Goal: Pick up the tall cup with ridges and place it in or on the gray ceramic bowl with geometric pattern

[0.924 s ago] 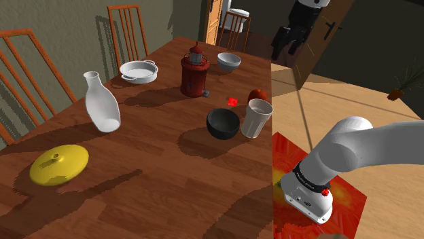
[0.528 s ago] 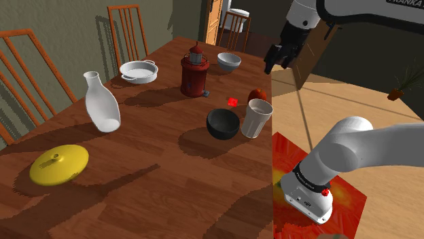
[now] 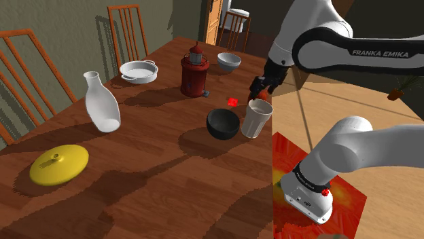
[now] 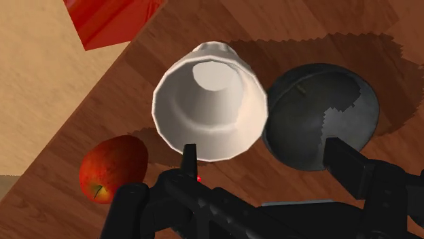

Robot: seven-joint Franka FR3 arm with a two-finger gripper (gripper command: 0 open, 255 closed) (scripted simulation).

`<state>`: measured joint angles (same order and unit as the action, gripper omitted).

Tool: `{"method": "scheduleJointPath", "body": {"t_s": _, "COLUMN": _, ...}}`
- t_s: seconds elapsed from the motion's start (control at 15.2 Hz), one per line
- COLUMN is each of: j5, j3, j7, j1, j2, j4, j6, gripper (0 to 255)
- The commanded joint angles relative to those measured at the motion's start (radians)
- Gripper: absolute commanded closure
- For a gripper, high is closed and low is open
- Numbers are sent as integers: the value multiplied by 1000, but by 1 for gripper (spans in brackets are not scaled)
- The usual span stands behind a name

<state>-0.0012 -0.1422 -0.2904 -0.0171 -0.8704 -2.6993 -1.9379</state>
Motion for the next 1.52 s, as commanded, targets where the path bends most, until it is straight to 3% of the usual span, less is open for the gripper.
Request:
{"method": "scheduleJointPath", "body": {"t_s": 0.0, "j5": 10, "j3": -15, "j7": -21, "j1": -3, "j2": 15, "j4": -54, "j6": -74, "gripper": 0}}
{"method": "scheduleJointPath", "body": {"t_s": 0.2, "j5": 27, "j3": -44, "j7": -57, "j1": -13, "j2": 49, "j4": -131, "j6": -187, "gripper": 0}}
{"method": "scheduleJointPath", "body": {"t_s": 0.66, "j5": 25, "j3": -51, "j7": -61, "j1": -4, "j2": 114, "j4": -192, "j6": -314, "gripper": 0}}
{"method": "scheduleJointPath", "body": {"t_s": 1.25, "j5": 24, "j3": -52, "j7": -61, "j1": -3, "j2": 121, "j4": -196, "j6": -325, "gripper": 0}}
{"method": "scheduleJointPath", "body": {"t_s": 1.32, "j5": 24, "j3": -52, "j7": -61, "j1": -3, "j2": 121, "j4": -196, "j6": -325, "gripper": 255}}
{"method": "scheduleJointPath", "body": {"t_s": 1.45, "j5": 24, "j3": -52, "j7": -61, "j1": -3, "j2": 121, "j4": -196, "j6": -325, "gripper": 255}}
